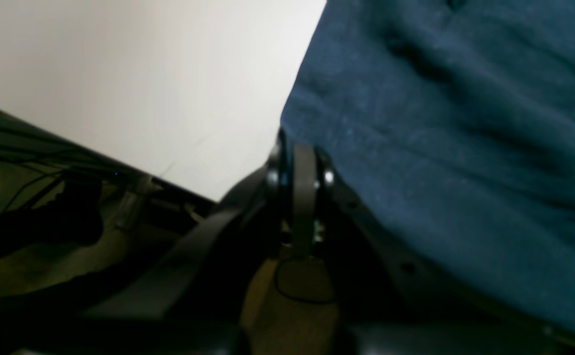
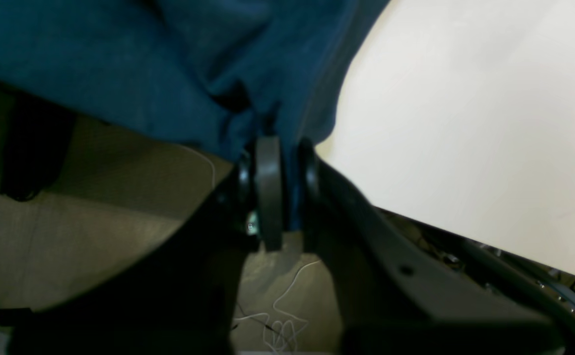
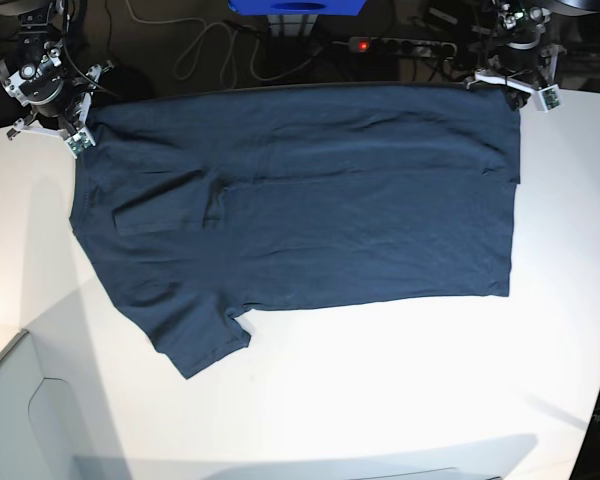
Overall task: Fold the T-shirt properly
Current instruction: 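Release the edge and move both grippers along the shirt sides toward the hem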
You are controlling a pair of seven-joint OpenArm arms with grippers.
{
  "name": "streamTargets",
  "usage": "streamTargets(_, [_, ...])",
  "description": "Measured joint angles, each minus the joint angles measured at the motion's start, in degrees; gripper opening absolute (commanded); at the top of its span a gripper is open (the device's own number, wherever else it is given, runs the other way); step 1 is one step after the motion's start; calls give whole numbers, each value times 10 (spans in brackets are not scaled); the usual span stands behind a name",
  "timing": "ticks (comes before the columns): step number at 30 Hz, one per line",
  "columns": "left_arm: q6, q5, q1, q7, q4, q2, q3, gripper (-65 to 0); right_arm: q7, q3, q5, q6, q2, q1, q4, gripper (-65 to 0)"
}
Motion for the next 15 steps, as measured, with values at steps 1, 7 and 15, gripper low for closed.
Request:
streamTargets(1, [0,0,2,0,0,0,1,-646,0,0,0,0,0,0,0,-511])
streamTargets(7, [0,0,6,0,2,0,1,-515,0,0,0,0,0,0,0,-292])
streamTargets(15, [1,0,7,2,5,1,-1,-419,3,43,9,0,-2,19,1,-273])
